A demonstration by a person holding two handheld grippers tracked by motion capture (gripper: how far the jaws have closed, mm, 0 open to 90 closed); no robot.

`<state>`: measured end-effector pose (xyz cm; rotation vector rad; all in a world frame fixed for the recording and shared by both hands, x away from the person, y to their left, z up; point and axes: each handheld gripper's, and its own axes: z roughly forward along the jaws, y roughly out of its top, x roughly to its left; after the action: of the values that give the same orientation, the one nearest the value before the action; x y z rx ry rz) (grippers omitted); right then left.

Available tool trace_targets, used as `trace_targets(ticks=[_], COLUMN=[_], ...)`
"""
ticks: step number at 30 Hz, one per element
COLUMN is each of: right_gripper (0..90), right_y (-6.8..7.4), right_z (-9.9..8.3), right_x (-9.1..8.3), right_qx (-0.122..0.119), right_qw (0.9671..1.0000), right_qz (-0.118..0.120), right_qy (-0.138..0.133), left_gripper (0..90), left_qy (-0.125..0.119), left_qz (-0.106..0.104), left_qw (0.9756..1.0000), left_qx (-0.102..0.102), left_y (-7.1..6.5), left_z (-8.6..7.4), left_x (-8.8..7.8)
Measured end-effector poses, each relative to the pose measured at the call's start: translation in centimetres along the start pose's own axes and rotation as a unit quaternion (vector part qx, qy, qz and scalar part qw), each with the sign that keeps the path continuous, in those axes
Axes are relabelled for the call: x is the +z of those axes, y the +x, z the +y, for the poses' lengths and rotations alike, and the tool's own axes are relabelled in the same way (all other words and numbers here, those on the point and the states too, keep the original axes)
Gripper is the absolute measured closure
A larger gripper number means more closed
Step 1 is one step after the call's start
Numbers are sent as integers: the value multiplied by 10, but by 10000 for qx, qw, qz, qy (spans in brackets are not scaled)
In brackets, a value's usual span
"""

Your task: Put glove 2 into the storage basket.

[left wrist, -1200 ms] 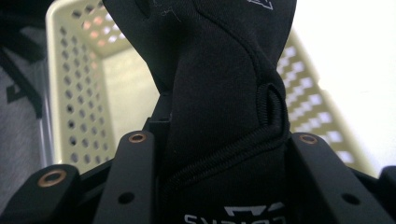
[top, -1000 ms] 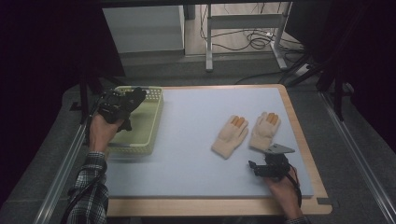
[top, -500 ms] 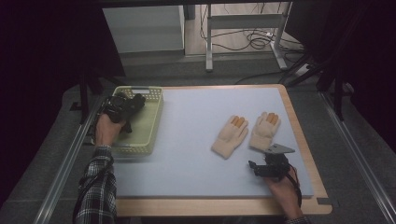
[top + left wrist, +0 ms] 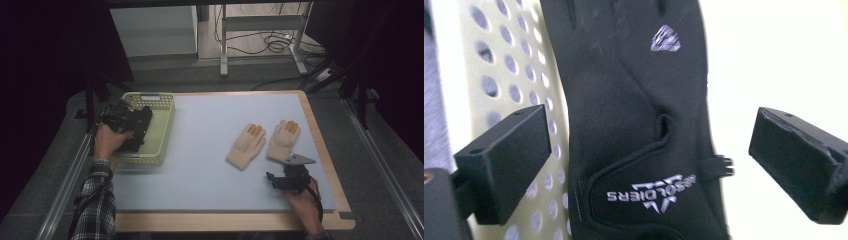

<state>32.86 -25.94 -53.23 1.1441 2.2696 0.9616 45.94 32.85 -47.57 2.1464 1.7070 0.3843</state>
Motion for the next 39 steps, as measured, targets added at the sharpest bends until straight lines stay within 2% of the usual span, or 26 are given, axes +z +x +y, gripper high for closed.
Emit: trace_targets(ticks=[2, 3, 5, 10, 13, 15, 18, 21, 27, 34, 37, 39], right_gripper=[203, 203, 203, 203, 202, 202, 202, 202, 202, 201, 201, 202], right_y=[0, 0, 0, 0, 0, 0, 0, 0, 0, 0, 0, 0], right_z=[0, 0, 0, 0, 0, 0, 0, 0, 0, 0, 0, 0], right_x=[0, 0, 0, 0, 0, 0, 0, 0, 0, 0, 0, 0], right_qx=[0, -1, 1, 1, 1, 1, 1, 2, 2, -5, -7, -8], right_qw=[10000, 10000, 10000, 10000, 10000, 10000, 10000, 10000, 10000, 10000, 10000, 10000], right_qz=[-1, -3, -1, -5, -7, -7, -8, -9, -7, -6, -7, -9], right_qy=[0, 1, 2, 2, 2, 2, 4, 5, 14, 9, 9, 10], left_gripper=[21, 21, 21, 19, 15, 13, 11, 11, 11, 11, 11, 11], left_qy=[-301, -477, -668, -1007, -1212, -1330, -1495, -1654, -1838, -1989, -1978, -1966], left_qz=[-198, -351, -512, -708, -805, -890, -1039, -1231, -1424, -1767, -1831, -1792], left_qw=[9993, 9982, 9963, 9902, 9848, 9802, 9734, 9661, 9533, 9388, 9348, 9343], left_qx=[23, 35, 148, 661, 952, 1169, 1390, 1552, 1927, 2188, 2312, 2373], left_y=[-2, -4, -9, -35, -52, -67, -87, -106, -142, -178, -191, -199], left_z=[-3, -5, -8, -16, -20, -22, -26, -30, -43, -69, -83, -92], left_x=[-10, -15, -21, -32, -38, -43, -49, -54, -61, -60, -55, -50])
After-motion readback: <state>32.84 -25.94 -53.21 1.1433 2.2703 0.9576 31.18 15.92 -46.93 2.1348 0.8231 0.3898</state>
